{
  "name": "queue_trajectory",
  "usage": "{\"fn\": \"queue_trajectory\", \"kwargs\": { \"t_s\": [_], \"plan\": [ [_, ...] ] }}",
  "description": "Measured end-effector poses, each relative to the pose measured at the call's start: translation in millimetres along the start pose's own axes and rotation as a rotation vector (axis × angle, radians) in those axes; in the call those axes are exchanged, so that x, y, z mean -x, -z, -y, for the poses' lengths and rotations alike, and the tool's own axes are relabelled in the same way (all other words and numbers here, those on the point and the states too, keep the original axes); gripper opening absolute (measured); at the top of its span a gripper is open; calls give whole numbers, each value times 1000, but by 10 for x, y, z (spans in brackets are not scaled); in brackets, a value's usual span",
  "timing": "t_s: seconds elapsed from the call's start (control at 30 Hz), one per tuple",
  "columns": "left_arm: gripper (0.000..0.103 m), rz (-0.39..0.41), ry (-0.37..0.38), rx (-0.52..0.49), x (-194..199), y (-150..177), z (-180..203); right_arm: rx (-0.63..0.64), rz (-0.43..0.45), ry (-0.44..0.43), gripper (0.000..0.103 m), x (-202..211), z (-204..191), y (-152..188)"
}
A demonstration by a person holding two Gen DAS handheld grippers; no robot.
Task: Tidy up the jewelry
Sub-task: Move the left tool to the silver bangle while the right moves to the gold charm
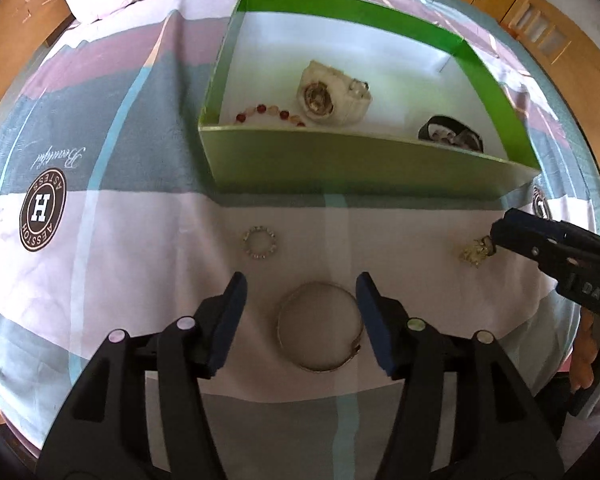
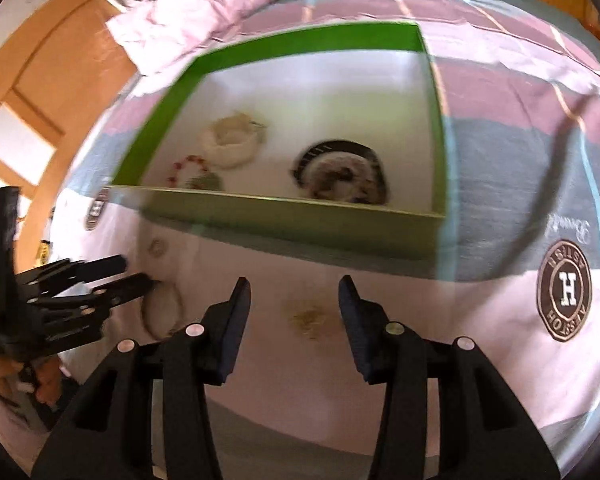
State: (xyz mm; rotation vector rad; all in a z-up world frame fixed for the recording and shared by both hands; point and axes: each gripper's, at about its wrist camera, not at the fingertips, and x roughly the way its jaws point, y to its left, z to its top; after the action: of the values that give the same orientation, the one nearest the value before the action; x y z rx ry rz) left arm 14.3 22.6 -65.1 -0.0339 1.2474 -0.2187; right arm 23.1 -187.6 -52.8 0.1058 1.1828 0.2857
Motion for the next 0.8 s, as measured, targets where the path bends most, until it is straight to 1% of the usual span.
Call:
{"fn": "queue_trajectory", "kwargs": {
  "t_s": [0.03,0.07,0.17,0.27,0.4,0.43,0.5,0.57,0.67,0.8],
  "plan": [
    [58,-4,-1,-6,-8,6,12,20,-2,29,46,-20,-26,13],
    [58,-6,-1,-10,-11,14,22,36,-3,40,46,-29,-44,30],
    [59,-12,12,-30,-10,38,54,99,-21,42,46,-72,-183,80],
    [59,-41,50,-54,-49,69,120,136,-41,67,46,-145,-242,110],
    [62,-79,13,-82,-147,106,191,146,-85,89,46,-293,-267,146],
    [63,-90,9,-83,-171,113,194,149,-89,93,46,-310,-270,150],
    [68,-105,0,-89,-208,124,201,154,-96,100,46,-340,-282,156],
    [70,-116,-15,-103,-239,139,225,158,-99,100,46,-358,-293,158],
    [70,-130,-37,-123,-288,163,252,168,-101,110,46,-383,-307,160],
    [69,-128,-58,-150,-311,187,304,177,-100,120,46,-426,-369,168]
  ]
}}
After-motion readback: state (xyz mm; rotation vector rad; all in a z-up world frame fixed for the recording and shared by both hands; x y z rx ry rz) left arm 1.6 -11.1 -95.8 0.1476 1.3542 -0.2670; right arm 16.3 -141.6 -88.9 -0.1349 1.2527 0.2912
